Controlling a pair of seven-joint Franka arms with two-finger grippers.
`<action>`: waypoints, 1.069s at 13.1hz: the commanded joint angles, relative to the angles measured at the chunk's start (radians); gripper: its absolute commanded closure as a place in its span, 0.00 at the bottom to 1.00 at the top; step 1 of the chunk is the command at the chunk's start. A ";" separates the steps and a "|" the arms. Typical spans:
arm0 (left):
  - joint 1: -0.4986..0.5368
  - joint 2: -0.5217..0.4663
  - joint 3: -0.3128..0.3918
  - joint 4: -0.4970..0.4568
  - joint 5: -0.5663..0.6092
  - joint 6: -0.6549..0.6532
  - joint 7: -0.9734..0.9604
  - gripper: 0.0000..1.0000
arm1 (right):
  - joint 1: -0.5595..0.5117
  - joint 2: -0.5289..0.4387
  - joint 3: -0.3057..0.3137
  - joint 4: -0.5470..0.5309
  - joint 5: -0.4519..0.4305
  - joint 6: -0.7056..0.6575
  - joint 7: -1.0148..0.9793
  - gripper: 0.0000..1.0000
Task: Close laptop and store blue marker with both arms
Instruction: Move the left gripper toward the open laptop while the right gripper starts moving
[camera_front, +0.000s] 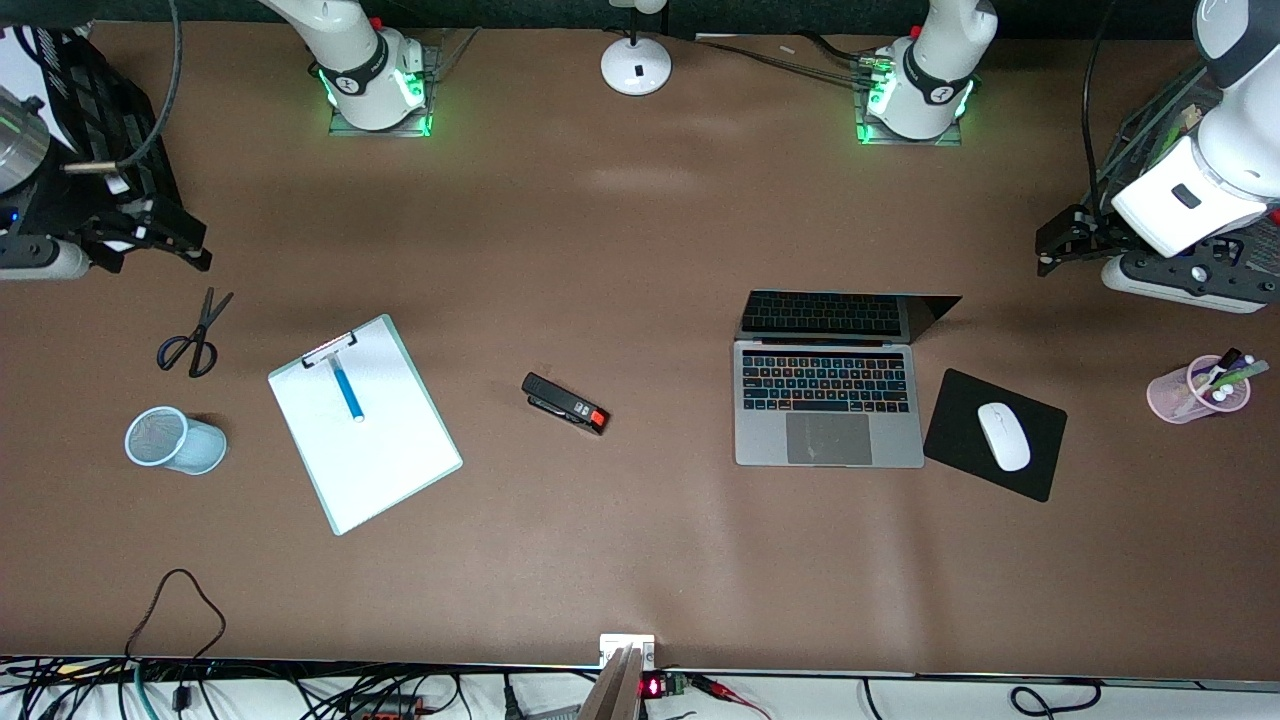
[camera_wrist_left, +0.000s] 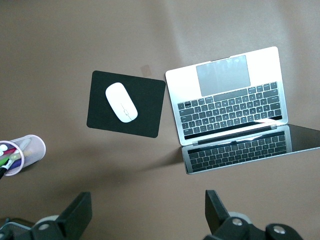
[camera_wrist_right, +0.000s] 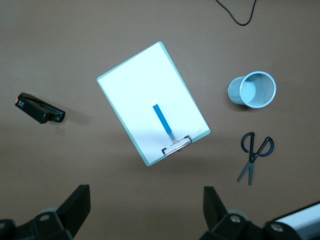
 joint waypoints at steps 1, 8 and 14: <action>-0.008 0.010 0.003 0.029 0.022 -0.024 -0.011 0.00 | -0.001 -0.055 0.033 -0.057 -0.013 0.002 -0.001 0.00; -0.016 0.033 0.001 0.059 0.019 -0.041 -0.020 0.00 | -0.024 -0.036 0.058 -0.048 -0.016 0.016 0.008 0.00; -0.015 0.084 0.001 0.084 0.013 -0.048 -0.016 0.00 | -0.027 -0.028 0.055 -0.046 -0.013 0.014 0.010 0.00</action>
